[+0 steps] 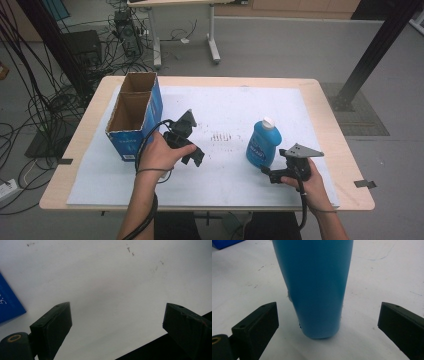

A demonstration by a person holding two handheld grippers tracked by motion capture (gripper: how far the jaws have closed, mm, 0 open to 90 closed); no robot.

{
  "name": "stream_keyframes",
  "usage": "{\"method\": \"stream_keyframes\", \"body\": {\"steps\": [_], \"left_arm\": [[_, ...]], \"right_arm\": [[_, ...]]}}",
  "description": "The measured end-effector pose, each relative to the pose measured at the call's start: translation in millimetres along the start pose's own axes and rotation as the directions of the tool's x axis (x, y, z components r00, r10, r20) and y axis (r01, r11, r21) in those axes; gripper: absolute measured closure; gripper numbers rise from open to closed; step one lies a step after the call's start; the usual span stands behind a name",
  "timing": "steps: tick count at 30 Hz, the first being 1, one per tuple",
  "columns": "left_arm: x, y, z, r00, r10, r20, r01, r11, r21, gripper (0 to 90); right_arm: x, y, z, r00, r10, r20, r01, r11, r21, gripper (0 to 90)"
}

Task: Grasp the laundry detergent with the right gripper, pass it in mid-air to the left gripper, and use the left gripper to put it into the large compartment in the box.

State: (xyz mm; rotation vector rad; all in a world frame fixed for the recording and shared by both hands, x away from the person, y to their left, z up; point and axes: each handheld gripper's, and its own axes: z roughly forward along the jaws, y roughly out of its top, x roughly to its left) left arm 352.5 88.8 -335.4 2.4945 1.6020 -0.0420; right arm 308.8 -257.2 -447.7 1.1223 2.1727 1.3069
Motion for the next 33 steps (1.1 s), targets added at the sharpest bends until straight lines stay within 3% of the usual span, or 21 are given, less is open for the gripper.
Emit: {"method": "stream_keyframes", "body": {"steps": [33], "left_arm": [[5.2,1.1,2.4,0.9999,-0.003,0.016,0.003,1.0,0.001,9.1]], "right_arm": [[0.2,6.9,25.2,0.9999,0.015,0.008,-0.014,0.998,-0.064,3.2]]}}
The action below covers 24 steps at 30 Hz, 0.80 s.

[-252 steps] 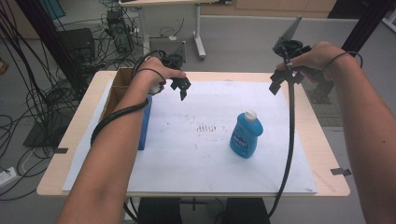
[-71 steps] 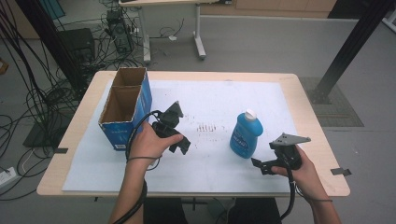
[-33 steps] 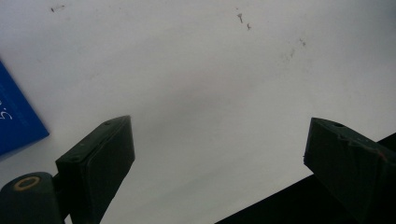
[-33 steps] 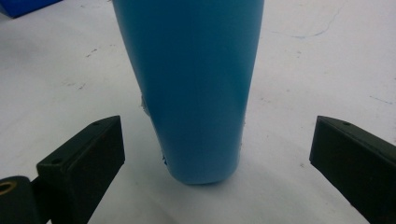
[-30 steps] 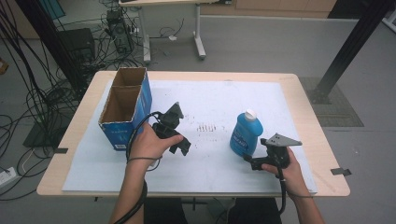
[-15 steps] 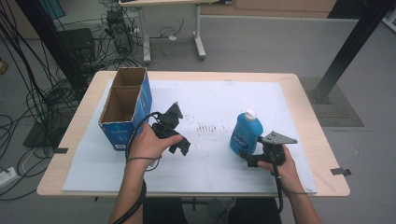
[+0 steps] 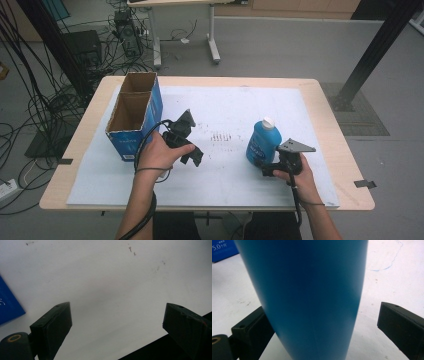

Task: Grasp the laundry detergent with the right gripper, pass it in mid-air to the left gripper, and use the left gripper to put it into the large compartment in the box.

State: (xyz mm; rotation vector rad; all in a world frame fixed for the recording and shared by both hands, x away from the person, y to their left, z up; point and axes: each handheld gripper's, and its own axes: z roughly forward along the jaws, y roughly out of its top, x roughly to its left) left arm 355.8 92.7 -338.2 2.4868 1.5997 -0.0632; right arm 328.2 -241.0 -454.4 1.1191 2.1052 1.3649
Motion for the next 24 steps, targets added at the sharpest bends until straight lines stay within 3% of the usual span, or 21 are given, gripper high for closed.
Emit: {"method": "stream_keyframes", "body": {"steps": [24], "left_arm": [[-1.5,-0.5,-1.0,1.0,-0.004,-0.003,0.004,1.0,-0.002,9.1]], "right_arm": [[0.0,-0.1,-0.7,1.0,0.004,-0.004,-0.004,1.0,-0.005,3.3]]}}
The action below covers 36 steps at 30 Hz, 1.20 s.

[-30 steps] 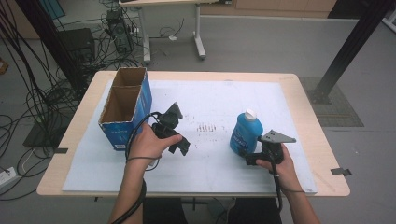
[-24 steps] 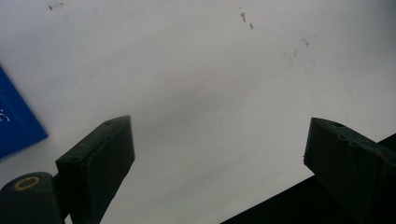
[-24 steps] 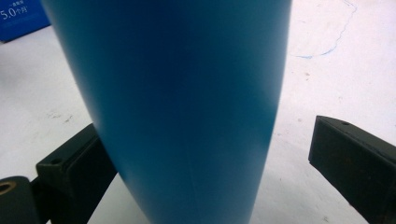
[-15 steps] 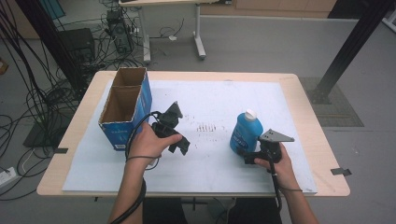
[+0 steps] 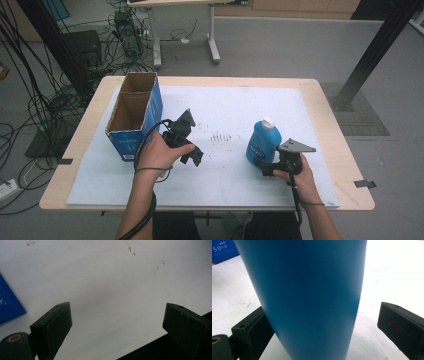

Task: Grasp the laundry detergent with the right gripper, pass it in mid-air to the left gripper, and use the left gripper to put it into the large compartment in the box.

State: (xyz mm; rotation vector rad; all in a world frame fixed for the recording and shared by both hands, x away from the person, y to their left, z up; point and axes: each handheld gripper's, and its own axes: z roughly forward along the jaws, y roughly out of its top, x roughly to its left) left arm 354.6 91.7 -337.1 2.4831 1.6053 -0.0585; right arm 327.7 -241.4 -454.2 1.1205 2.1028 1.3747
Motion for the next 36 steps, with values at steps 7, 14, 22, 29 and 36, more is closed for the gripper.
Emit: {"method": "stream_keyframes", "body": {"steps": [7,14,22,29,36], "left_arm": [[-0.5,-0.3,-0.8,1.0,0.0,0.004,0.0,1.0,-0.002,9.1],[-1.8,-0.2,-2.3,0.9999,0.01,-0.003,-0.01,0.9999,0.001,9.1],[-3.9,0.0,-1.4,1.0,0.007,-0.007,-0.007,1.0,0.003,9.1],[-2.8,-0.8,-1.7,1.0,0.006,-0.007,-0.006,1.0,0.004,9.1],[-2.8,-0.9,-1.6,1.0,0.005,-0.008,-0.005,1.0,0.004,9.1]], "right_arm": [[0.1,0.0,-0.1,1.0,0.0,0.001,0.0,1.0,0.0,3.3],[-0.3,0.4,-1.2,1.0,0.001,0.002,-0.001,1.0,-0.005,3.3],[0.4,1.1,-1.9,1.0,-0.001,0.003,0.001,1.0,-0.008,3.4],[0.4,1.0,-2.4,1.0,0.003,0.004,-0.003,1.0,-0.008,3.4],[1.4,1.1,-2.2,1.0,0.002,0.003,-0.002,1.0,-0.01,3.4]]}}
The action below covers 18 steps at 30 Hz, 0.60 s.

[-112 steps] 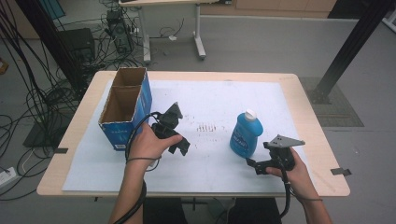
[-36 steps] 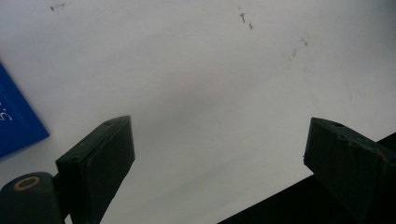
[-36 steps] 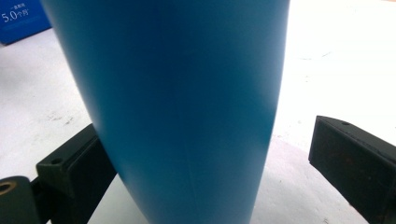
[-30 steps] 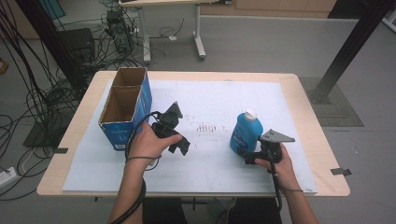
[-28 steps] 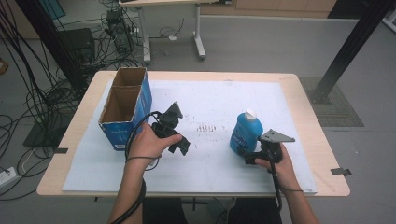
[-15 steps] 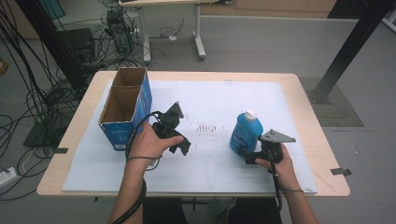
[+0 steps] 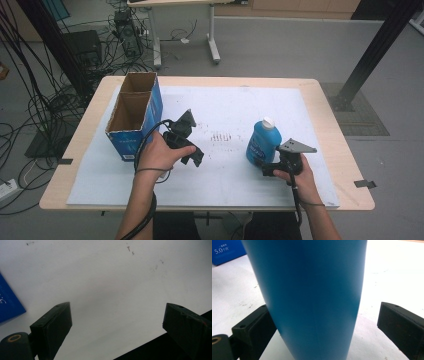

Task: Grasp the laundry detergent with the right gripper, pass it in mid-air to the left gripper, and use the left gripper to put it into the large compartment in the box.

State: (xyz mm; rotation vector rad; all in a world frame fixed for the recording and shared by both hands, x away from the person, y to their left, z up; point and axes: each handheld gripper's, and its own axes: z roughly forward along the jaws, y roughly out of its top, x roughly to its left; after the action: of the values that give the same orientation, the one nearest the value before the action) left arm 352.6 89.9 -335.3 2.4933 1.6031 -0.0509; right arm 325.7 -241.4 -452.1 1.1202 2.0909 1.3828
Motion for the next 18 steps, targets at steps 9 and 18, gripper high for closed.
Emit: {"method": "stream_keyframes", "body": {"steps": [9,18], "left_arm": [[0.0,0.3,1.1,1.0,0.001,0.0,-0.001,1.0,0.002,9.2],[-0.8,0.6,1.1,1.0,0.006,0.0,-0.006,1.0,0.003,9.2]], "right_arm": [[0.6,0.1,0.3,1.0,0.001,-0.001,-0.001,1.0,-0.001,3.4],[0.3,-0.2,-0.1,1.0,0.003,-0.001,-0.003,1.0,-0.001,3.4]]}}
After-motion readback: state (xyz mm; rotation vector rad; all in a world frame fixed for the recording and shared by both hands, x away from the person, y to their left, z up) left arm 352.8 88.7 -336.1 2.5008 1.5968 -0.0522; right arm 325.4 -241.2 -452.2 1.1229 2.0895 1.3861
